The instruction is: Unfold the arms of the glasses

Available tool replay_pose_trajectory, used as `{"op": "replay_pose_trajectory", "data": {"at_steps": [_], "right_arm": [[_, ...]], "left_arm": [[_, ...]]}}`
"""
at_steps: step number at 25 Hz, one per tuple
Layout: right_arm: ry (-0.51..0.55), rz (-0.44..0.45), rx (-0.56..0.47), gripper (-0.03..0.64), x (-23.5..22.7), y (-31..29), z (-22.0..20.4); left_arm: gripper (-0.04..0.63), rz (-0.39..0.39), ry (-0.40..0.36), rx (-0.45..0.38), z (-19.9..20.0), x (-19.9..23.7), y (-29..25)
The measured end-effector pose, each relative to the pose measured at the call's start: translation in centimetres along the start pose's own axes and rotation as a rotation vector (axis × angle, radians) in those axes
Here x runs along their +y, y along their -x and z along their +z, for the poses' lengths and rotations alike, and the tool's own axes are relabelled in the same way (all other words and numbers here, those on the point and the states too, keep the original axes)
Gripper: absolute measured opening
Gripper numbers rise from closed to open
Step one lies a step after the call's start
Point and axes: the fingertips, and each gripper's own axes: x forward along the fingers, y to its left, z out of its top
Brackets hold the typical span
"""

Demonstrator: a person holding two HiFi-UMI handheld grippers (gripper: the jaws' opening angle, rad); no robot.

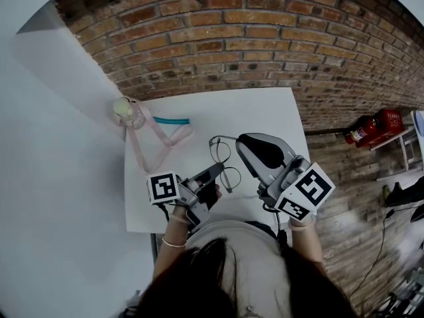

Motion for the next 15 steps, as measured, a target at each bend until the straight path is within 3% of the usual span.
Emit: {"op": "replay_pose_trajectory", "data": {"at_steps": [15], "right_arm": [[-0.005,-0.006,-0.006,0.032,-0.53,-0.40,0.24]], "left_arm": [[0.023,0.000,0.007,0.016,-0.48,0.26,-0.22]]}}
